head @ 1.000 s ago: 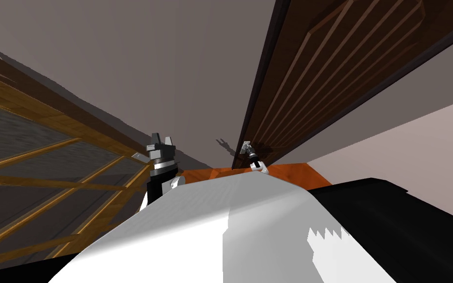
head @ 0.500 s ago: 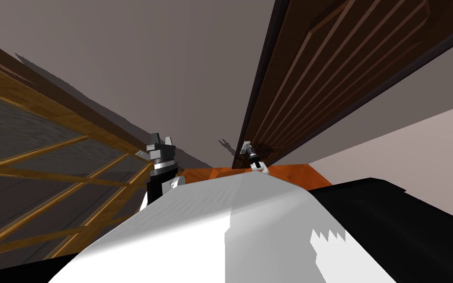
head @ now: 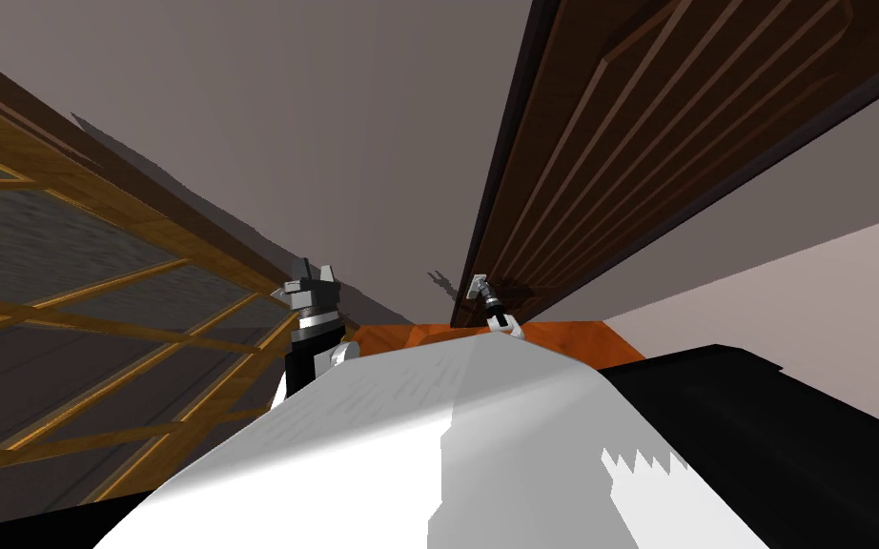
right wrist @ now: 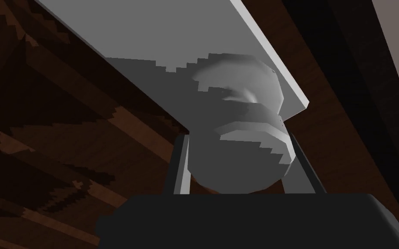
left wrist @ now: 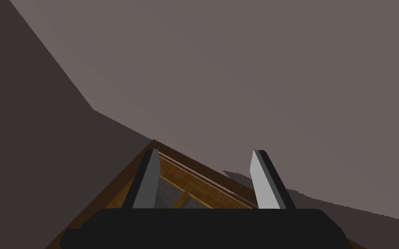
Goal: Pull the door open
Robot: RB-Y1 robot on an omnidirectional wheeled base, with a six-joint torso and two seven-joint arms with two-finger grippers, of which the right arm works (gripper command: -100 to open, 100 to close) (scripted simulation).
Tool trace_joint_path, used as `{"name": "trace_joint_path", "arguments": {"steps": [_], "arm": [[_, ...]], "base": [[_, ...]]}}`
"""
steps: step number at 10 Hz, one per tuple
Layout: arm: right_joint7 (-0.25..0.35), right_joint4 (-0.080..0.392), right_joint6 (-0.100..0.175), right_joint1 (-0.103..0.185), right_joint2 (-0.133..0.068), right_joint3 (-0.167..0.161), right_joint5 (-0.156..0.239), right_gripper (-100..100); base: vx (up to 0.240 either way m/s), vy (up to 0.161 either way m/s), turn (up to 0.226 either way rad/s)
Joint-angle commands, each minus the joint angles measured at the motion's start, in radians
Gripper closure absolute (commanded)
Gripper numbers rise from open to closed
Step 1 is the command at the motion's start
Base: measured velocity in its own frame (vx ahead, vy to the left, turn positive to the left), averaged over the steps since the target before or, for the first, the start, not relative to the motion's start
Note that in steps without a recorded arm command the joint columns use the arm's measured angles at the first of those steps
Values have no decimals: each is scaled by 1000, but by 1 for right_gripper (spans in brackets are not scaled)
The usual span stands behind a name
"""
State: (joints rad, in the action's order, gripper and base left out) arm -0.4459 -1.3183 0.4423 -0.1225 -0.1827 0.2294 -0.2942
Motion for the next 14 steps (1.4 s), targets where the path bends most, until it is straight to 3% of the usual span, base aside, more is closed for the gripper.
{"name": "trace_joint_path", "arguments": {"steps": [1, 4, 6, 11, 14], "arm": [[50, -5, 0, -6, 0, -17, 28, 100], [95, -10, 0, -12, -4, -22, 53, 100], [161, -20, -1, -23, -13, -35, 106, 100], [259, -31, -2, -36, -23, -47, 160, 100], [340, -42, -4, -49, -33, -61, 217, 100]], "base": [[-36, -16, 45], [-22, -12, 32], [-37, -15, 52], [-28, -19, 50], [-30, -17, 56]]}}
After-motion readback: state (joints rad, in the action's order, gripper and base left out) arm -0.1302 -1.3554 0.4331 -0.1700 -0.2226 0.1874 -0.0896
